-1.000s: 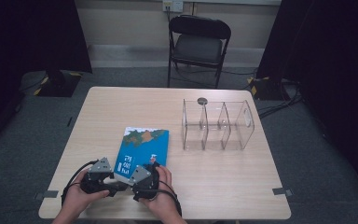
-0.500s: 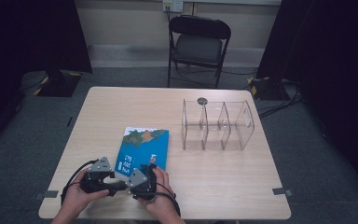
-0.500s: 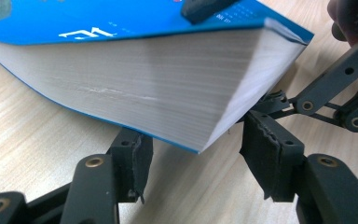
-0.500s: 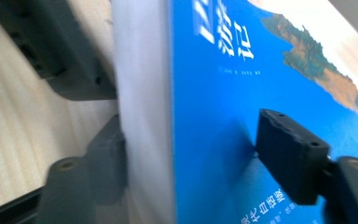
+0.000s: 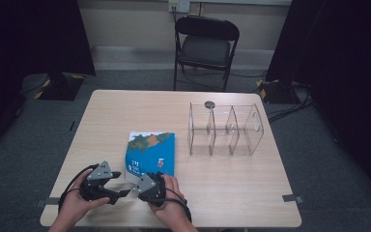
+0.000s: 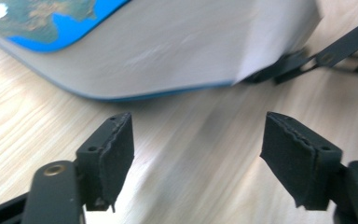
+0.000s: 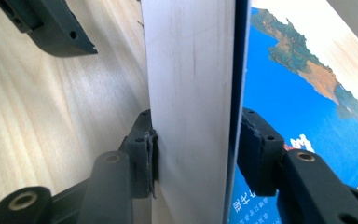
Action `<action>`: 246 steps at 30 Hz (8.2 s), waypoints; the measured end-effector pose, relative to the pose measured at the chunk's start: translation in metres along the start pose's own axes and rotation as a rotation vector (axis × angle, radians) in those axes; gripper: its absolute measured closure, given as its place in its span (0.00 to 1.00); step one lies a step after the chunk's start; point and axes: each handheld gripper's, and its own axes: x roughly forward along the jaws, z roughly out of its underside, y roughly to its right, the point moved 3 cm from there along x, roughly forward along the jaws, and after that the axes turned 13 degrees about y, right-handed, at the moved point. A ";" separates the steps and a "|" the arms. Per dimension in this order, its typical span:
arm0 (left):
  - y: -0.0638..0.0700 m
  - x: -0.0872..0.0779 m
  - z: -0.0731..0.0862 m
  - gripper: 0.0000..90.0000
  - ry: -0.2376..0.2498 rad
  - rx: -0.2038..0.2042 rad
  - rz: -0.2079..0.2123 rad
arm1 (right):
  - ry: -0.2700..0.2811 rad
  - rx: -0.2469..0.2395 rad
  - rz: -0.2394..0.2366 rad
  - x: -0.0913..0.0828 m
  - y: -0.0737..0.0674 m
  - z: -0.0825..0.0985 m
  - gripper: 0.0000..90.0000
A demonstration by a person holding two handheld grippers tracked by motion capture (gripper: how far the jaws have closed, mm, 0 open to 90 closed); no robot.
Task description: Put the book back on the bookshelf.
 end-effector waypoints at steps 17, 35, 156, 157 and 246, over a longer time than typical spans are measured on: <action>0.000 0.006 0.007 0.19 -0.014 0.034 0.027 | -0.029 0.090 -0.041 -0.033 0.040 -0.036 0.68; -0.008 -0.010 0.003 0.19 0.058 0.017 -0.008 | -0.103 0.262 -0.225 -0.077 0.057 -0.092 0.69; -0.024 -0.025 -0.071 0.68 0.326 0.015 -0.013 | -0.056 0.462 -0.122 -0.071 0.069 0.097 0.21; -0.024 -0.025 -0.071 0.67 0.328 0.015 -0.015 | -0.060 0.445 -0.097 -0.069 0.066 0.103 0.21; -0.006 -0.067 -0.070 0.56 0.374 0.017 -0.038 | 0.002 0.480 -0.128 -0.066 0.071 0.105 0.19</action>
